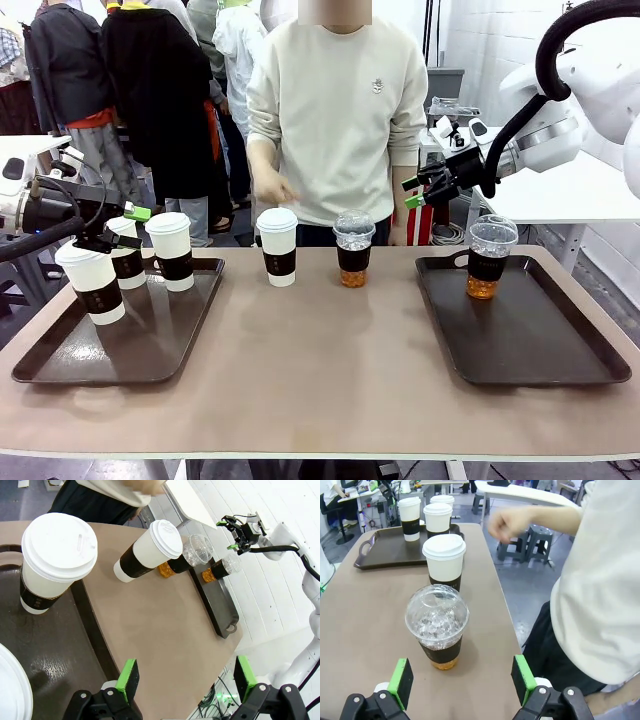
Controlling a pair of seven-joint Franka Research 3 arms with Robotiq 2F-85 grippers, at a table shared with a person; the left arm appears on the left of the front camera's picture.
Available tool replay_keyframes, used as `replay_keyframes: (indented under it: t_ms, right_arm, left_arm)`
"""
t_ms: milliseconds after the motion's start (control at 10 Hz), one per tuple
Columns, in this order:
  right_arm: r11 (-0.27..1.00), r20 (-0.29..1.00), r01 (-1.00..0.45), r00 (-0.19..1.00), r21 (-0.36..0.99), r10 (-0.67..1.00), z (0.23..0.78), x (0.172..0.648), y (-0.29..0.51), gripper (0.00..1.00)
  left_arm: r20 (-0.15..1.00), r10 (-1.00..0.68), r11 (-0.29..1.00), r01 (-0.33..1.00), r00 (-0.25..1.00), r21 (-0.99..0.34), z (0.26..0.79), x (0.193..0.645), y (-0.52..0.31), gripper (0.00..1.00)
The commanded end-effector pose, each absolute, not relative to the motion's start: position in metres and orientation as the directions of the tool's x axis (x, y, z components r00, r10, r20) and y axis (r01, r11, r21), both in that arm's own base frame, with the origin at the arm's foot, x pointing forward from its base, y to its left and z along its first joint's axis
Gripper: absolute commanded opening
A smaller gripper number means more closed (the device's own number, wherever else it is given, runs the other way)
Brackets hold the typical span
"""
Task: Distribute the coffee onto the tray.
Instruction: Pick up another iced Americano from the middle of the table and place it on the right Handle tray.
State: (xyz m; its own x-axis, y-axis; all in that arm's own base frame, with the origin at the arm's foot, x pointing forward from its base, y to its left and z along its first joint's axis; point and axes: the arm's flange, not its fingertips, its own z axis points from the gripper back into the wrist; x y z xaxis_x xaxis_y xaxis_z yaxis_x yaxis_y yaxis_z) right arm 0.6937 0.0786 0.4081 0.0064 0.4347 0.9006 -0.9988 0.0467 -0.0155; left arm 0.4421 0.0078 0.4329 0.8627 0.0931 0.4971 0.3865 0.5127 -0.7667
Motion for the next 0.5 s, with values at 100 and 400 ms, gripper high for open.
replay_keyframes:
  t_ms: [100,400]
  right_arm:
    - [0.032,0.897,-0.999,0.003,-0.013,0.442,0.403,0.698,0.082,1.0]
    - [-0.024,0.891,-1.0,0.006,0.019,0.453,0.382,0.705,0.086,1.0]
  left_arm:
    - [0.495,0.094,0.512,0.385,0.864,-0.768,0.434,0.44,0.008,1.0]
    - [0.495,0.094,0.512,0.385,0.864,-0.768,0.434,0.44,0.008,1.0]
